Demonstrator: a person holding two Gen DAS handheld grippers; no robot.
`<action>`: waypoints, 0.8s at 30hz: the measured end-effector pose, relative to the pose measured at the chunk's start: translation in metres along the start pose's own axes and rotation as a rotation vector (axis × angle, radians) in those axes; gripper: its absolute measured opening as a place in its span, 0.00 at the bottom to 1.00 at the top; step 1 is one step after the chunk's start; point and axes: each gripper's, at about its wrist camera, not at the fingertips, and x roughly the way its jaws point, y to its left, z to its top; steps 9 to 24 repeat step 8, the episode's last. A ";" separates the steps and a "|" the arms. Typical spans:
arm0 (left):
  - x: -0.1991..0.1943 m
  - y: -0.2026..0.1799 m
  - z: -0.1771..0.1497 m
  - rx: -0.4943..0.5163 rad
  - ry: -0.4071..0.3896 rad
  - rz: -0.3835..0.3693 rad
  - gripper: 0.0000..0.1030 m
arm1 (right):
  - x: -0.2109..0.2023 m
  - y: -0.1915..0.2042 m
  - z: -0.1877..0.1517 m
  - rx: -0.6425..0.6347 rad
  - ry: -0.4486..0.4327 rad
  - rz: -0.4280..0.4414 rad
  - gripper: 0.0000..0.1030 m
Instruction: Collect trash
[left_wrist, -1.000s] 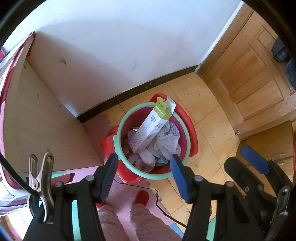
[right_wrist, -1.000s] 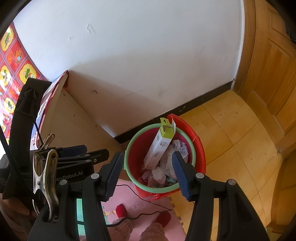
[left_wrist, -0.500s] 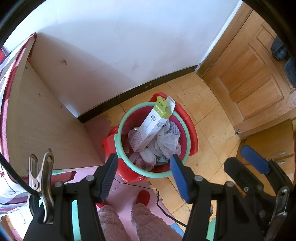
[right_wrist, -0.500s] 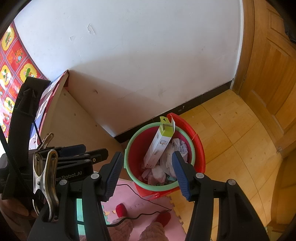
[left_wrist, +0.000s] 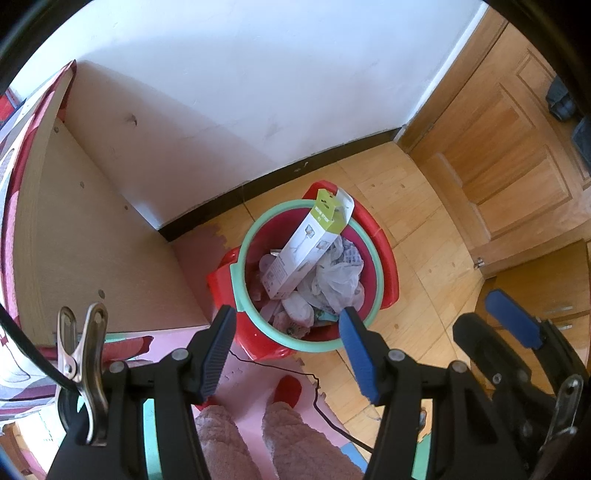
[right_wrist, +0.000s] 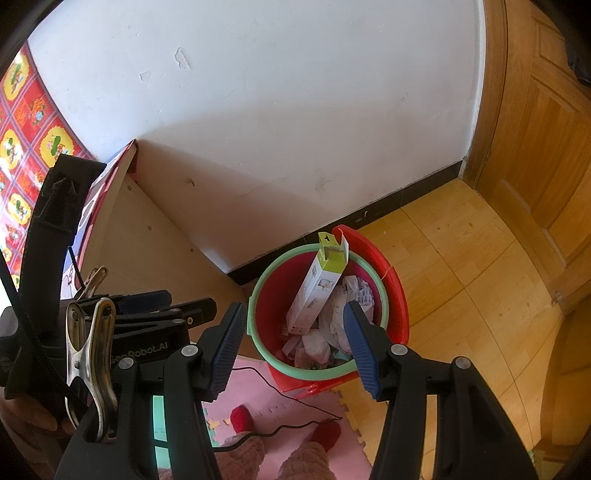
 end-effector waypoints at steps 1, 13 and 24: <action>0.000 0.001 0.000 0.000 0.002 -0.004 0.59 | 0.000 0.000 0.000 0.000 0.000 -0.001 0.55; -0.005 -0.002 -0.001 0.027 -0.002 -0.057 0.59 | -0.005 -0.007 0.001 0.000 0.002 -0.004 0.55; -0.005 -0.002 -0.001 0.027 -0.002 -0.057 0.59 | -0.005 -0.007 0.001 0.000 0.002 -0.004 0.55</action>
